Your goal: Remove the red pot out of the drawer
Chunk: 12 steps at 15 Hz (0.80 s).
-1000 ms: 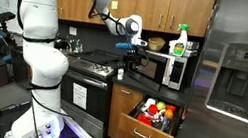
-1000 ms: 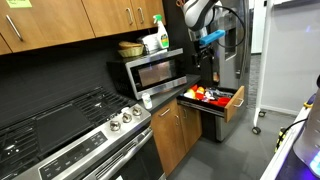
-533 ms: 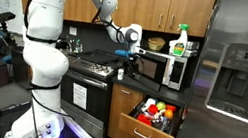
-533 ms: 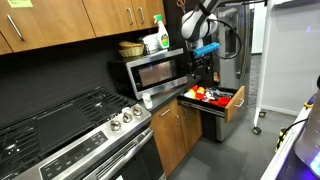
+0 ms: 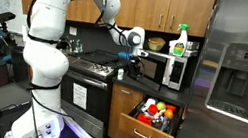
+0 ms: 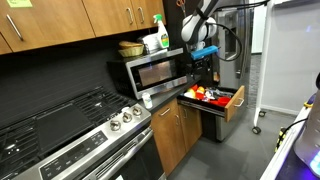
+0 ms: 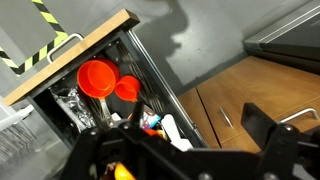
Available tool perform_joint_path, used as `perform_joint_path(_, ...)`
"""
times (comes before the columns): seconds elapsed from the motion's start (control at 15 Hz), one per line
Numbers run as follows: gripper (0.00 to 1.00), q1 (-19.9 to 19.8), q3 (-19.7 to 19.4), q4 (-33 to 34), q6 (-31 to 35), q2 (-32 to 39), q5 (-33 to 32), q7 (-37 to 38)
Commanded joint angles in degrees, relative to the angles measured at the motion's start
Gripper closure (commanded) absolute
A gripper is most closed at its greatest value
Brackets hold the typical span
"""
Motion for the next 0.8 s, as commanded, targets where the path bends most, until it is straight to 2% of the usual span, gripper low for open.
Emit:
perform_joint_path(0.0, 0.0, -0.1, -1.6, 1.4, -1.3, 0.2, -3.2, 1.1)
perform_joint_path(0.47, 0.0, -2.7, -5.3, 3.9, -4.6, -0.2, -8.1, -1.7)
perform_joint_path(0.73, 0.0, -5.1, -6.7, 6.2, -6.1, 0.4, -7.0, -6.7)
